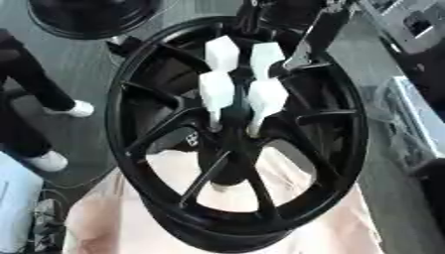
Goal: Pull the pin out of the wheel hub.
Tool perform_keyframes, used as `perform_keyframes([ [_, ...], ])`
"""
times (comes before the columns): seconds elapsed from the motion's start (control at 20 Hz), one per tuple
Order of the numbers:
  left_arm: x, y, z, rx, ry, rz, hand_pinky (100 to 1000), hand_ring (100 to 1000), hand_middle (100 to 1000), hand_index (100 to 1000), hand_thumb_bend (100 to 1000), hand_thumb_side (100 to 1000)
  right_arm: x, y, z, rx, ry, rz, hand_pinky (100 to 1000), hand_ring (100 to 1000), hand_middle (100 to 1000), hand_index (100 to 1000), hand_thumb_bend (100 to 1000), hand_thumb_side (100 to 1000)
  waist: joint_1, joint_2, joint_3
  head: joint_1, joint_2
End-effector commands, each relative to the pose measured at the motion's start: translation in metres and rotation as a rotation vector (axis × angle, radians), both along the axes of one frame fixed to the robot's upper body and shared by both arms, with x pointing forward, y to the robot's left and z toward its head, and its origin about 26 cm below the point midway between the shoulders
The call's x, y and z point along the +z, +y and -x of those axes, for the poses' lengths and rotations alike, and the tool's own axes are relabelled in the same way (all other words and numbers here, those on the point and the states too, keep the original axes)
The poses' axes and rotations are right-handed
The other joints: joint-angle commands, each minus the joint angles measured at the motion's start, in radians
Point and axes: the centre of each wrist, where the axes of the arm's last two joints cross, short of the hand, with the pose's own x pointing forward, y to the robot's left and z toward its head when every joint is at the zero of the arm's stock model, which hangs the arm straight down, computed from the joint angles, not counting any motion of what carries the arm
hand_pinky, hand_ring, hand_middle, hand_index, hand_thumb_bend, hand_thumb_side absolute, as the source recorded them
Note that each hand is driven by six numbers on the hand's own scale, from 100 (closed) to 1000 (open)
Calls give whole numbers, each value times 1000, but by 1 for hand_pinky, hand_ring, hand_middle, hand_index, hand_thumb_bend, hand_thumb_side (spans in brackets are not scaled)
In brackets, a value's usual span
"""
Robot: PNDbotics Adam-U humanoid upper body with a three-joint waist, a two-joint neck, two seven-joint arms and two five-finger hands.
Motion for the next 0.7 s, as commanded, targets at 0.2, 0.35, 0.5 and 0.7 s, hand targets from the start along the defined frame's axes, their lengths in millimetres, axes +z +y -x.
perform_keyframes([
  [0.2,11,3,0,-4,-26,-23,719,821,786,816,100,651,14,-12,-1,19,-27,65,804,689,670,811,450,180,6,-13,0,-4,-15],
  [0.35,11,3,0,-6,-24,-26,720,822,789,815,100,651,14,-14,-2,6,-19,58,801,684,665,807,423,166,6,-11,-1,-6,-19],
  [0.5,11,3,0,-6,-25,-26,720,821,788,814,100,651,12,-14,-3,-1,-17,67,797,679,660,802,410,151,7,-9,0,-9,-19],
  [0.7,11,2,0,-9,-24,-28,720,822,788,813,100,652,10,-15,-5,-4,-19,76,794,675,655,797,415,144,7,-7,0,-11,-19],
])
